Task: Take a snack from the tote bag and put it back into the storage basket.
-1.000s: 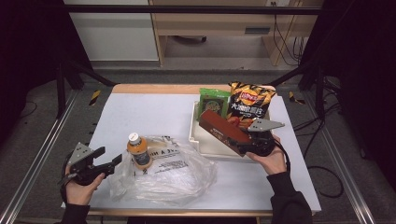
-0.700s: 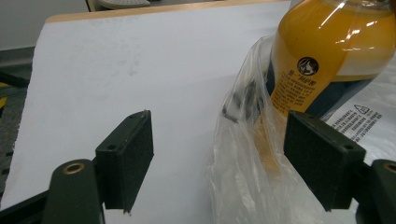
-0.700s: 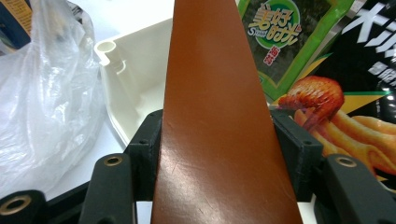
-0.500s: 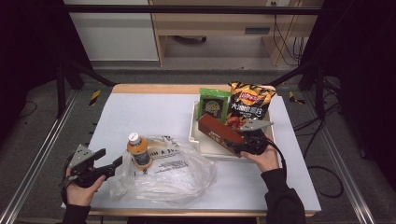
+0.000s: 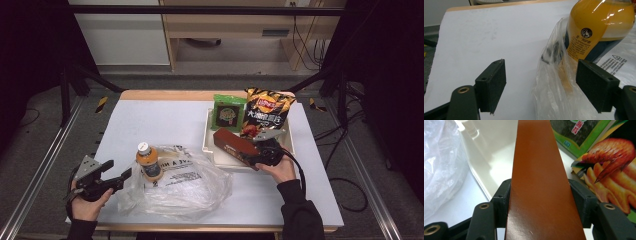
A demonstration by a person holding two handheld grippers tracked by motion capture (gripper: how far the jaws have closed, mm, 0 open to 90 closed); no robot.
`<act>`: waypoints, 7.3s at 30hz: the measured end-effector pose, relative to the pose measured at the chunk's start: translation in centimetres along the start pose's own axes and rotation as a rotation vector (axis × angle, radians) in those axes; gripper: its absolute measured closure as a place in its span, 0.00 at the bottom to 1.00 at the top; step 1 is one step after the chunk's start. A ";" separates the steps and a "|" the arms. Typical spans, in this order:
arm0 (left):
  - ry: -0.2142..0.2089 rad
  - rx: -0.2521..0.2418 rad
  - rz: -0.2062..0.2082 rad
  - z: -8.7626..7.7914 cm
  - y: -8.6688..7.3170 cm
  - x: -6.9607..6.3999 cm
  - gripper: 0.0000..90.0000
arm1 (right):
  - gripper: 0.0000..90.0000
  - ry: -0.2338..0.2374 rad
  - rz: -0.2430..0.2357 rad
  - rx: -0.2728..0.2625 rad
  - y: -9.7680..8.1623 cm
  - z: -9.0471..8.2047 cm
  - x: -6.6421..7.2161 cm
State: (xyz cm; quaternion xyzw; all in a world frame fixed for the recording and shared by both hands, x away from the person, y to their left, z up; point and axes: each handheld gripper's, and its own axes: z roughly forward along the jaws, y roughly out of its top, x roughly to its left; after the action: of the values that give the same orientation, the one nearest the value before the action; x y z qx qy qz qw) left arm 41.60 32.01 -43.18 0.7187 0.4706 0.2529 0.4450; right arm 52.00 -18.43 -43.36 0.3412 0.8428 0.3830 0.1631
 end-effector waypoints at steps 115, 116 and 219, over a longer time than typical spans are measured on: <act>-0.002 0.017 0.004 0.2 -0.3 -0.2 0.28 | 0.77 -0.289 0.217 -0.167 -4.6 -3.1 2.3; -0.001 0.016 0.003 0.2 -0.3 -0.2 0.28 | 0.78 -0.298 0.221 -0.170 -4.6 -3.1 2.3; -0.044 -0.063 0.073 1.7 5.5 -5.7 0.25 | 0.35 -0.161 0.213 -0.313 -2.7 -6.8 4.2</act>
State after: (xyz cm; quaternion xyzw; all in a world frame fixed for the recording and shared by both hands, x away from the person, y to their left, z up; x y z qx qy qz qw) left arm 42.91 25.30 -38.84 0.7264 0.4260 0.2678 0.4681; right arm 44.13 -20.47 -41.02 0.4284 0.7163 0.4960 0.2393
